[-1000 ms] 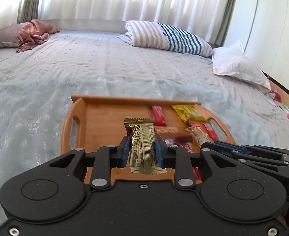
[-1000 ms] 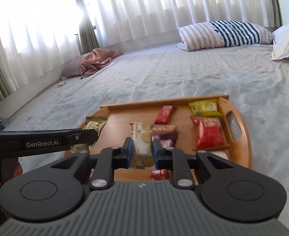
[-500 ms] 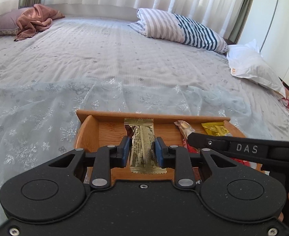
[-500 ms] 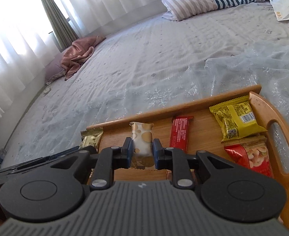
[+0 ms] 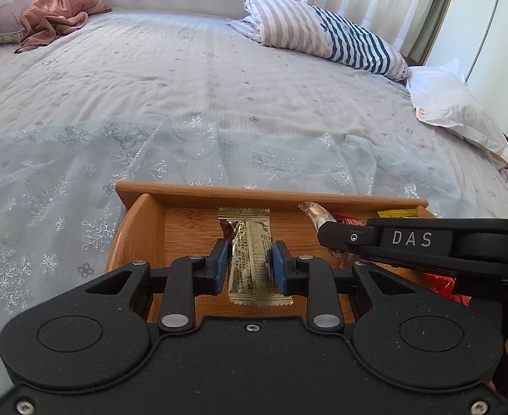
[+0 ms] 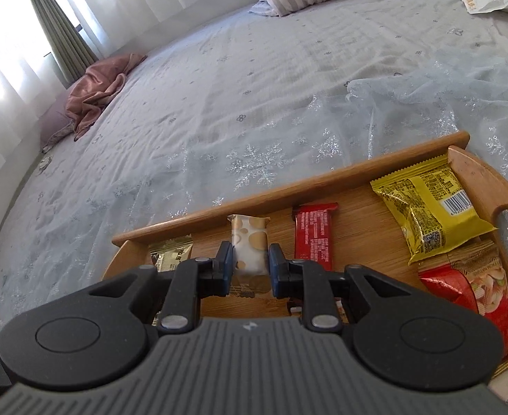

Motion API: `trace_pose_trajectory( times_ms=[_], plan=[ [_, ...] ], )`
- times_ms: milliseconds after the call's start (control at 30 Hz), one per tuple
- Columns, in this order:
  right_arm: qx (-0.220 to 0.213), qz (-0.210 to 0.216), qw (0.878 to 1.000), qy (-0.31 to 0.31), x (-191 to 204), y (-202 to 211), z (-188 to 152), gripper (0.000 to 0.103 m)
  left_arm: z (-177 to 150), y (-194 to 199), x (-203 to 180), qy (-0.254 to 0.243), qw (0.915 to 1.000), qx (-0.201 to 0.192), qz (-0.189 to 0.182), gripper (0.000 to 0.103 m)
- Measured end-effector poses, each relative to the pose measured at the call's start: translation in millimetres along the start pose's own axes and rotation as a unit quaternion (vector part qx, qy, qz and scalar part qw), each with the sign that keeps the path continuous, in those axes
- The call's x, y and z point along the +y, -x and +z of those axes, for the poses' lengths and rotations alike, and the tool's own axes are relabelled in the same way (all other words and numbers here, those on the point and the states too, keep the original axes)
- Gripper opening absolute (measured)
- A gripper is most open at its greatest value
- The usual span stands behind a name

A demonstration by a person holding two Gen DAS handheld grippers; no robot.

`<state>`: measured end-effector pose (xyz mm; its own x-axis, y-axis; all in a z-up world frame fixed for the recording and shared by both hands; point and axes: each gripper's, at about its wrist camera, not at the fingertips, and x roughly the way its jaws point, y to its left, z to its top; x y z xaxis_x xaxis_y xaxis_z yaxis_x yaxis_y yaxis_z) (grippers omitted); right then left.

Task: Organize snacks
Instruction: 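Carry the gold wafer packet and cream cake bar over the tray with both tools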

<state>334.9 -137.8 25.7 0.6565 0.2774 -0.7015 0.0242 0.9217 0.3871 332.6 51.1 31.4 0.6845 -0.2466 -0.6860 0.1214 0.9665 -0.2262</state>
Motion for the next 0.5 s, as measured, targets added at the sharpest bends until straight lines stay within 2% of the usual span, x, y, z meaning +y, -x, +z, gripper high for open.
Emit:
trace_pose_trajectory(
  times_ms=[500],
  plan=[
    [0.002,-0.011,1.0,0.023,0,-13,-5,0.025,-3,-18,4,0.002,0.9998,0.008,0.016,0.026]
  ],
)
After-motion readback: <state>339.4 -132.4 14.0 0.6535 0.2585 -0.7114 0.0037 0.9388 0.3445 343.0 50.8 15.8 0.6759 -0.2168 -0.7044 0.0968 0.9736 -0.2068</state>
